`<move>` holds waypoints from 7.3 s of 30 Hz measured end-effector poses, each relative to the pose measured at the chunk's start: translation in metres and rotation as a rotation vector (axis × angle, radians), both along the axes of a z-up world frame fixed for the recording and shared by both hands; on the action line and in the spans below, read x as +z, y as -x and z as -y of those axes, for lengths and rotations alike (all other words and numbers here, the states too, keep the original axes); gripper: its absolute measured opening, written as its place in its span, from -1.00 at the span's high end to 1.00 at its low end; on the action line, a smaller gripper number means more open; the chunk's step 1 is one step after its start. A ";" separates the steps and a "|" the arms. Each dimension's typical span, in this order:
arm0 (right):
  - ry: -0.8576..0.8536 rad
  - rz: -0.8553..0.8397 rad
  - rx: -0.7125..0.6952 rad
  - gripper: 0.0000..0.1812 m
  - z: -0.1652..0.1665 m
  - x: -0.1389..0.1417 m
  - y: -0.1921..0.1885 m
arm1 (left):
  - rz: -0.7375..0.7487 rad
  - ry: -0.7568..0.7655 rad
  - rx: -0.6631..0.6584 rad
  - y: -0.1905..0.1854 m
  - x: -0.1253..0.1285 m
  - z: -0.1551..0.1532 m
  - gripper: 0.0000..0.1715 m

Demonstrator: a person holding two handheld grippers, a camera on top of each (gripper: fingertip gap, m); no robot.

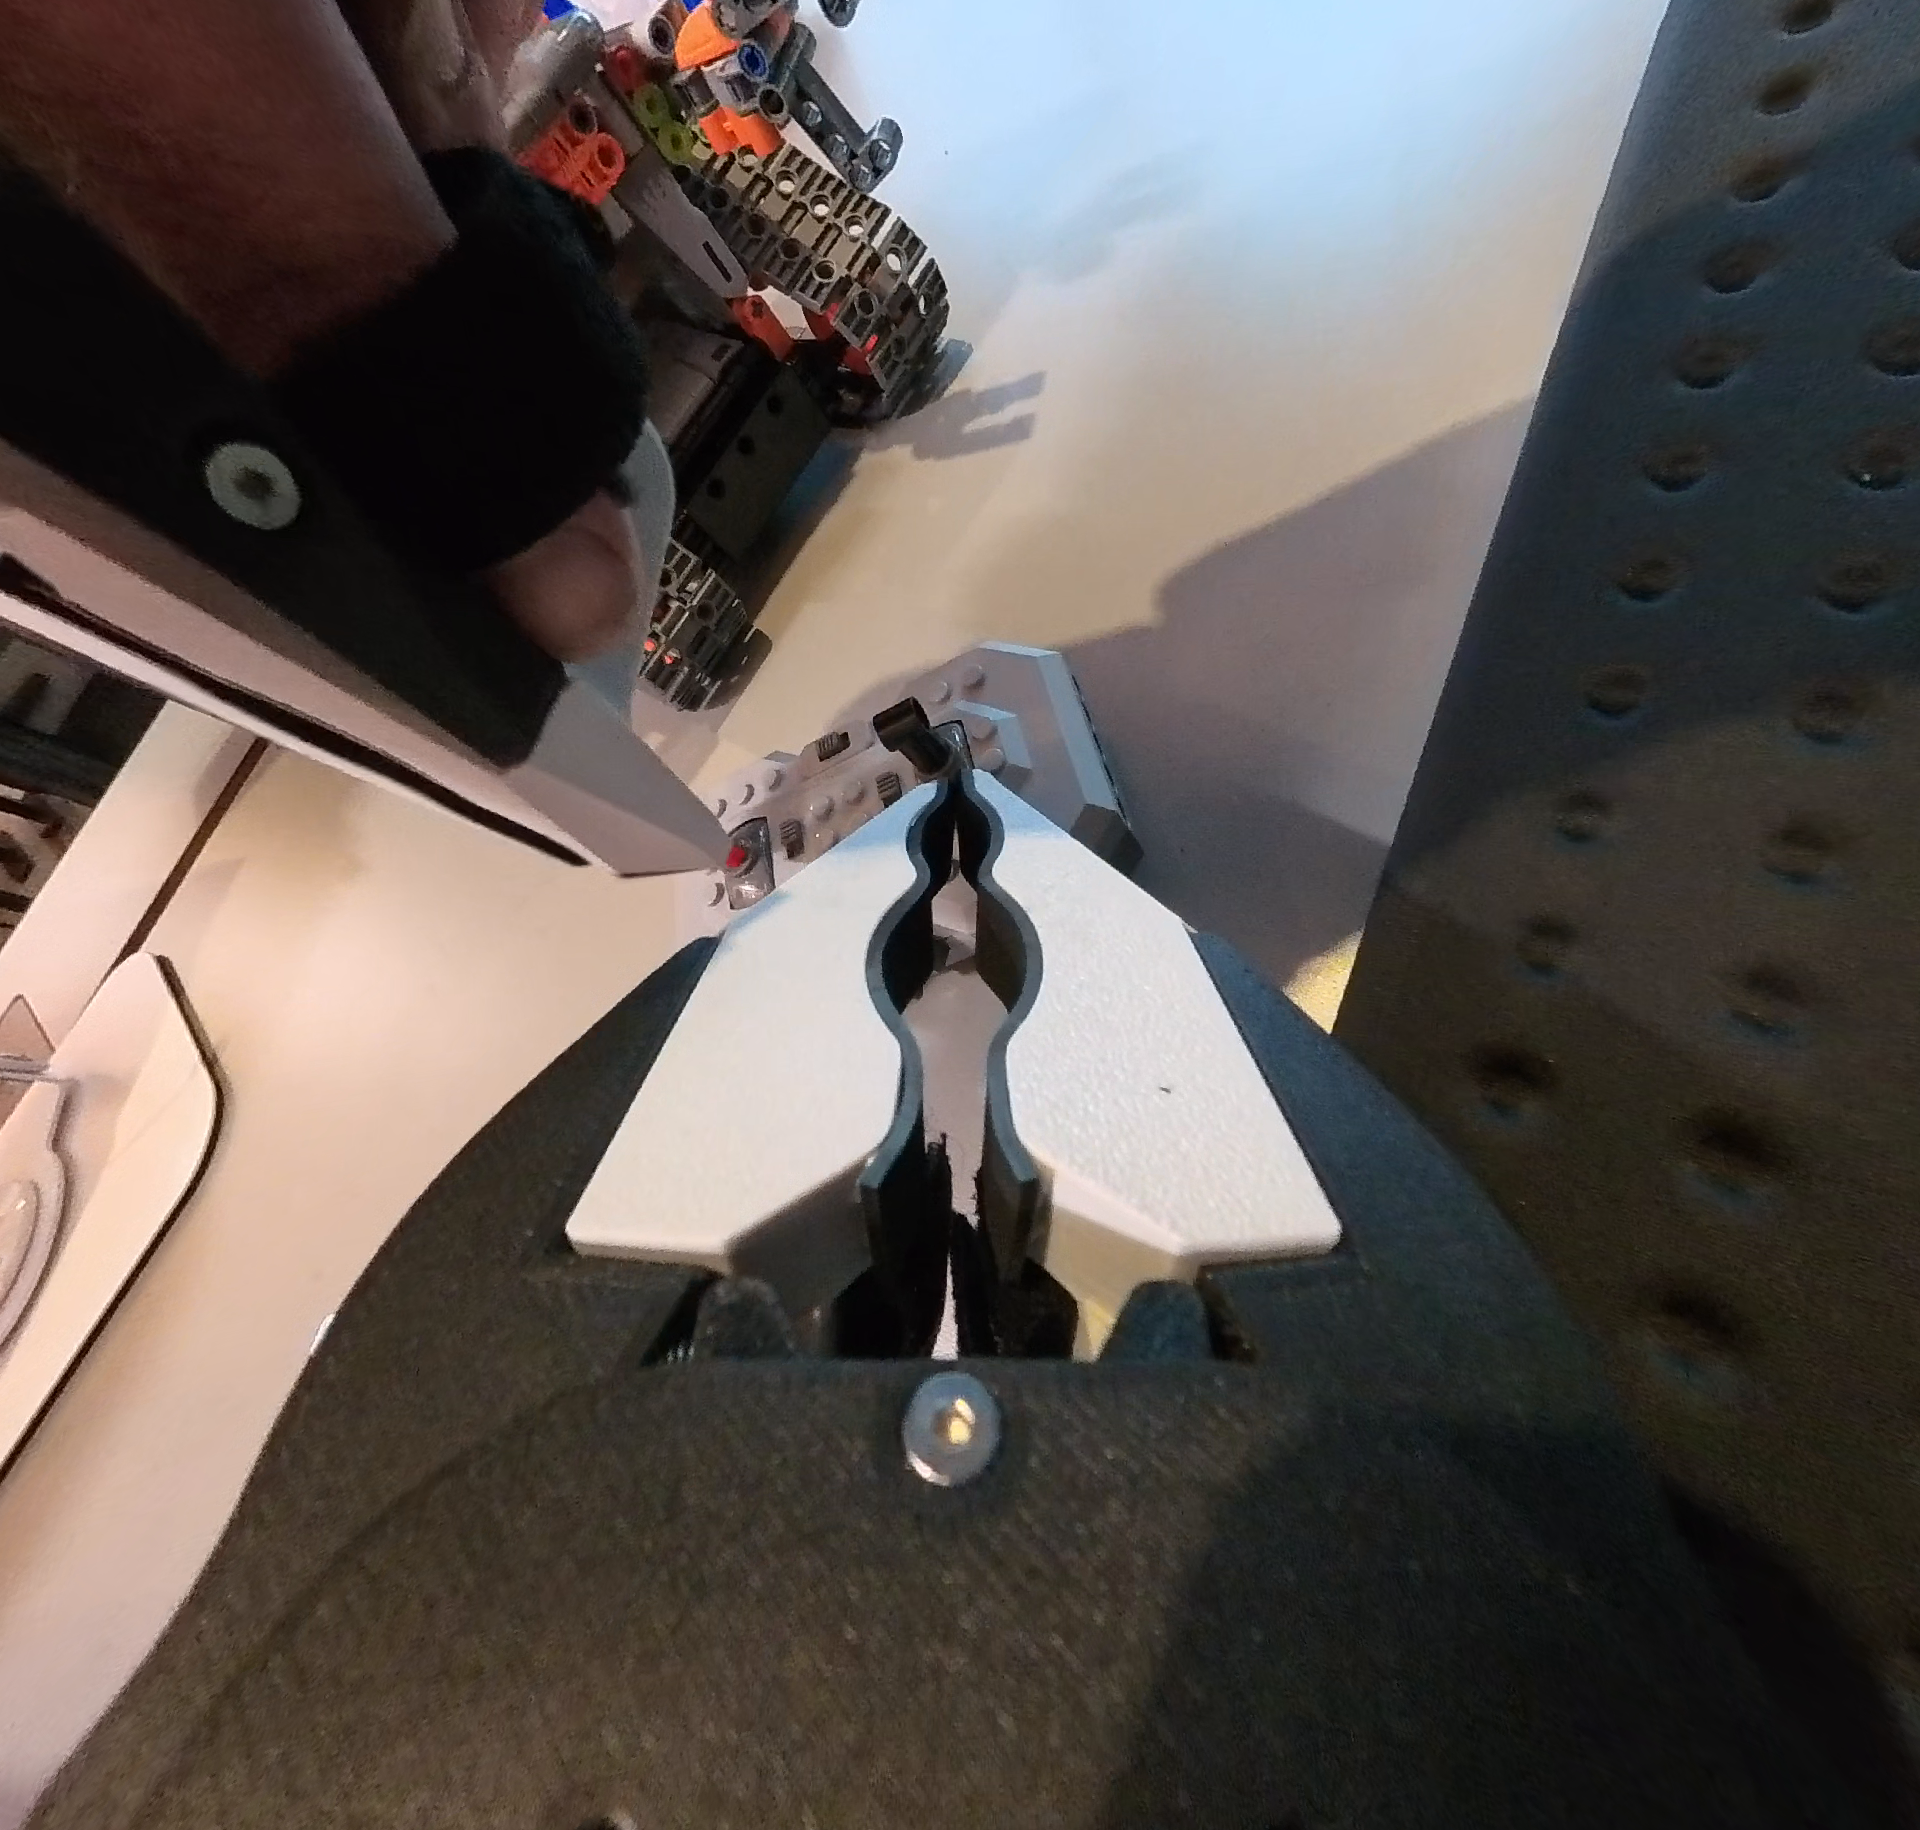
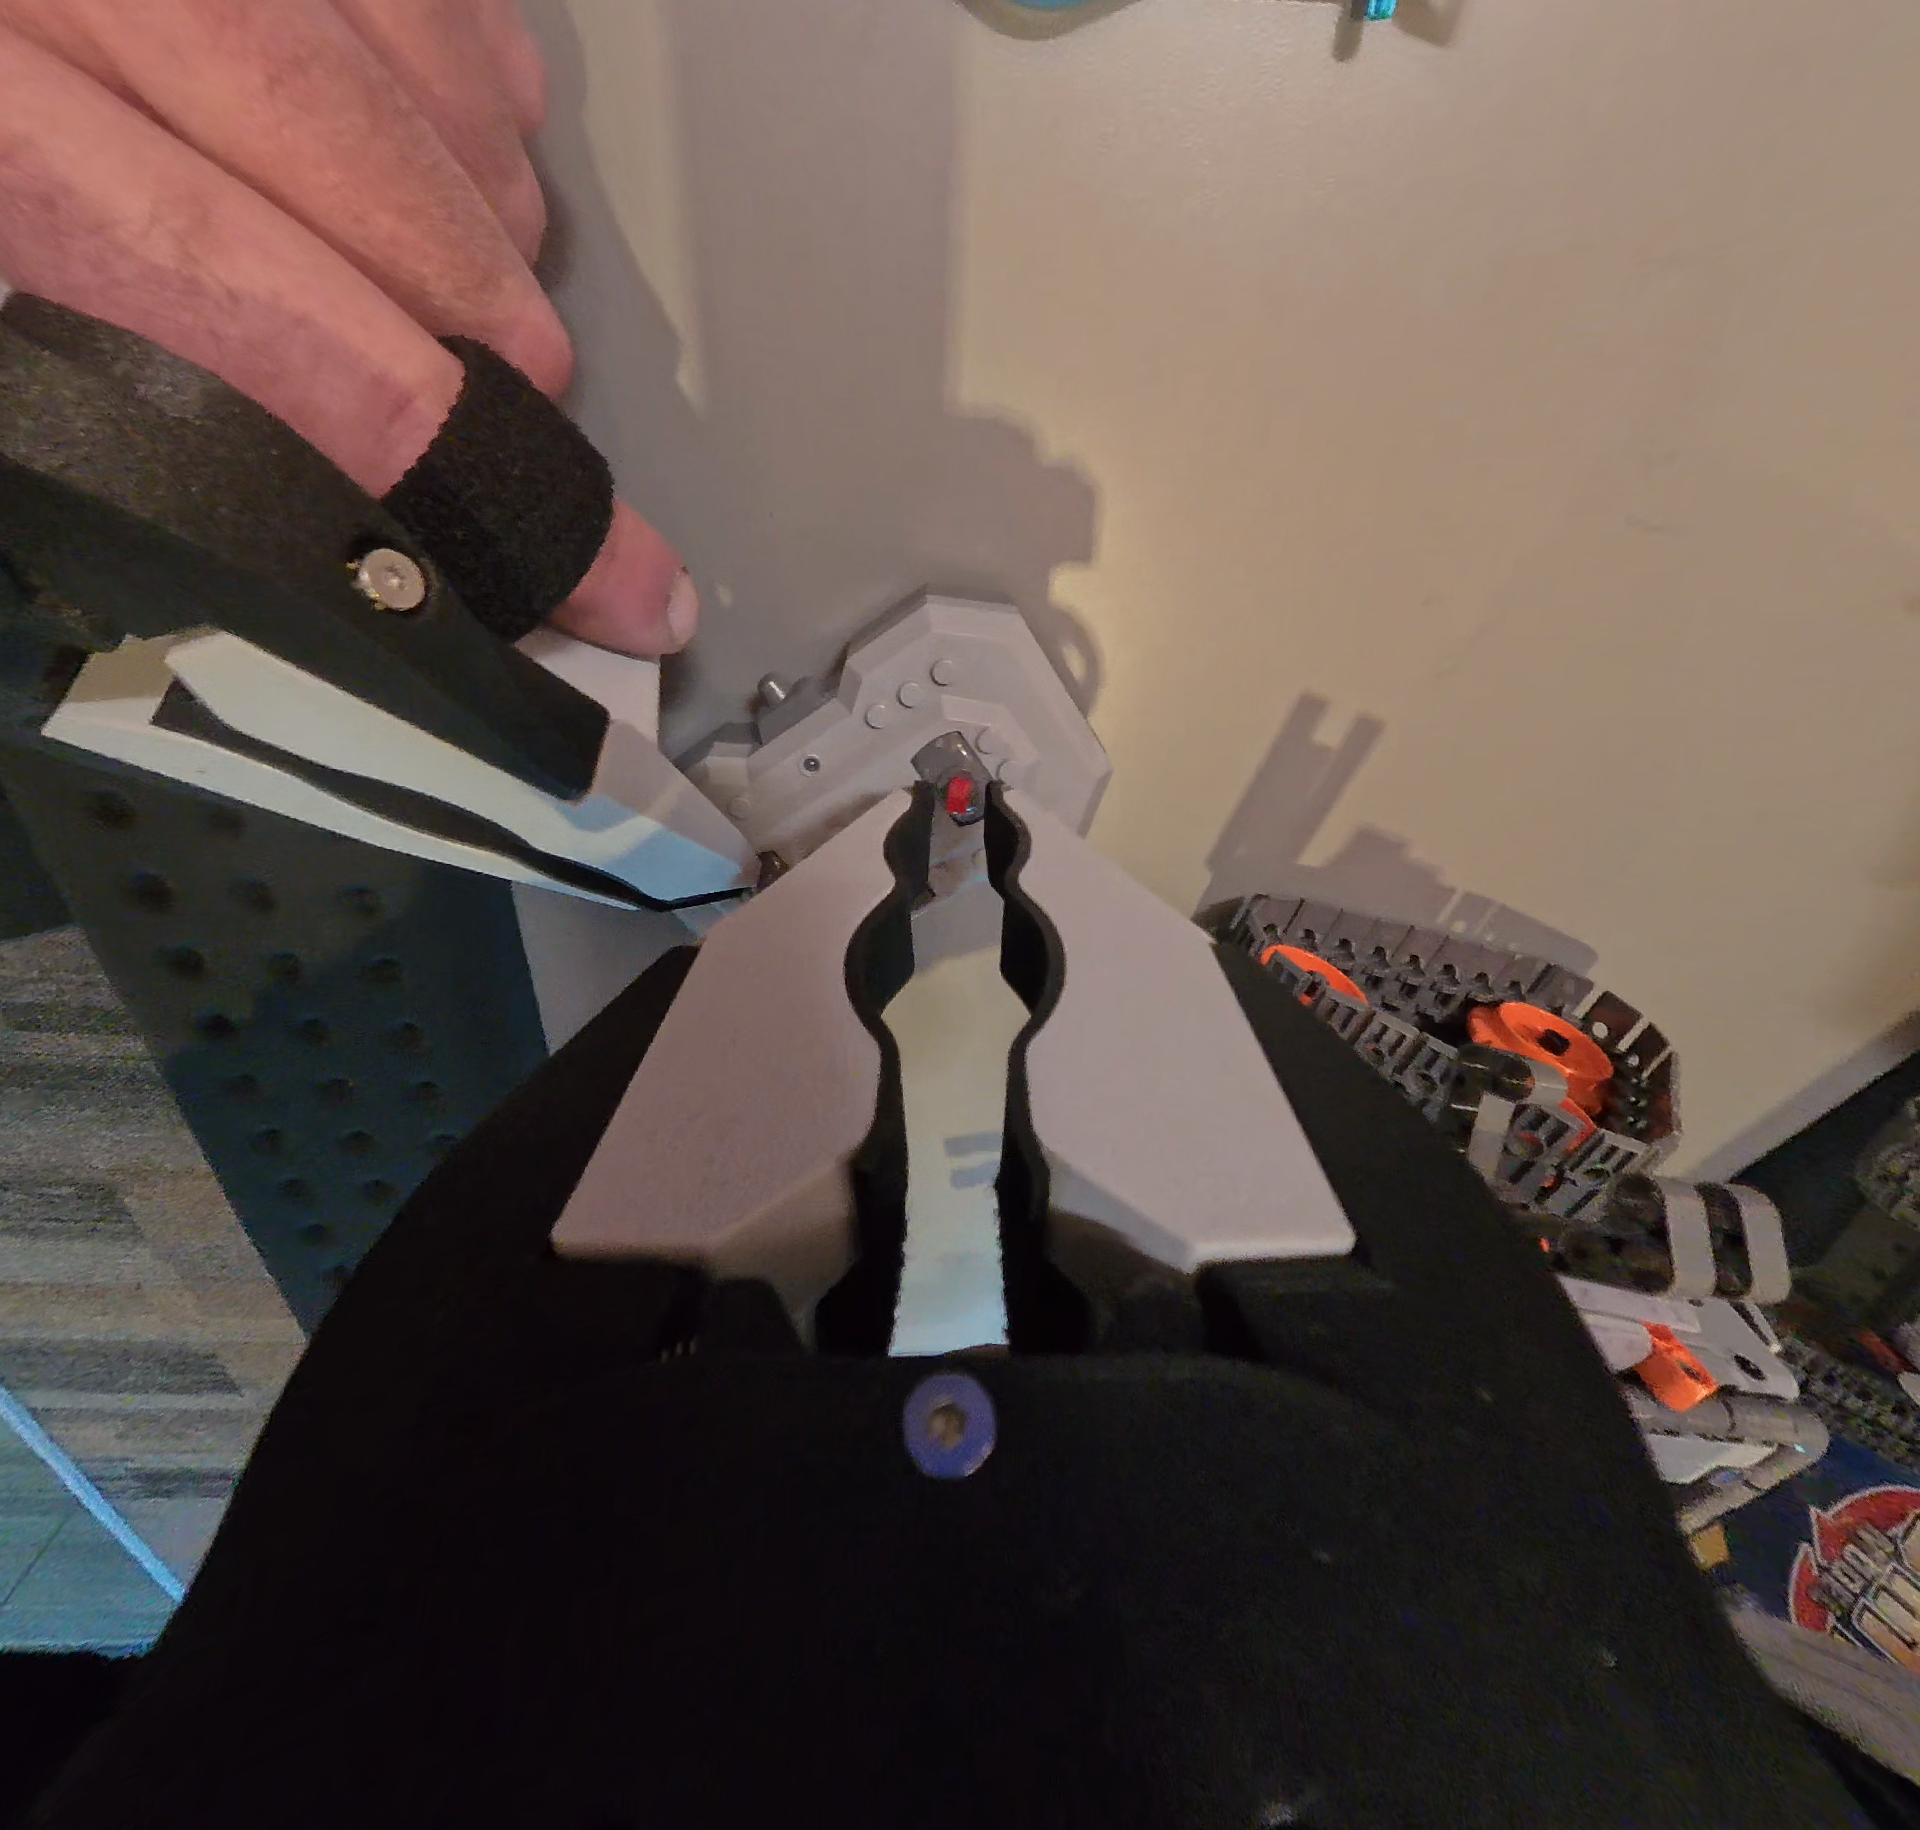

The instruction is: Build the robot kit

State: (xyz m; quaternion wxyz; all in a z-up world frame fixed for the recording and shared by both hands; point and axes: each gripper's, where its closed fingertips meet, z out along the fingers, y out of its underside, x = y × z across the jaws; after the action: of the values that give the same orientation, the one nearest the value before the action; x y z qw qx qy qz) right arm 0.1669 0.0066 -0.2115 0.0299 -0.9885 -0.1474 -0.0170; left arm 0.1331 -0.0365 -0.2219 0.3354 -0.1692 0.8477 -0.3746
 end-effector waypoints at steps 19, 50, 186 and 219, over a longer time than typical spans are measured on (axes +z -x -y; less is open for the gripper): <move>0.028 0.002 0.039 0.99 0.003 -0.005 -0.001 | -0.005 0.002 -0.002 0.000 0.000 0.000 1.00; -0.344 -0.011 -0.036 0.71 -0.006 0.012 0.005 | -0.052 -0.161 -0.273 0.024 0.001 -0.067 1.00; -0.301 0.061 0.244 0.80 -0.028 0.034 0.006 | -0.185 0.088 0.112 0.003 0.029 -0.156 0.68; -0.826 -0.139 -0.028 0.92 -0.018 0.057 0.037 | -0.517 0.698 0.150 0.008 0.036 -0.154 0.95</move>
State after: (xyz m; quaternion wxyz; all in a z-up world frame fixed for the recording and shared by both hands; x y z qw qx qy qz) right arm 0.1294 0.0248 -0.1548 0.4335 -0.8941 -0.1125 -0.0082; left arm 0.1254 0.1174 -0.1856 0.0613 -0.4215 0.7117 -0.5587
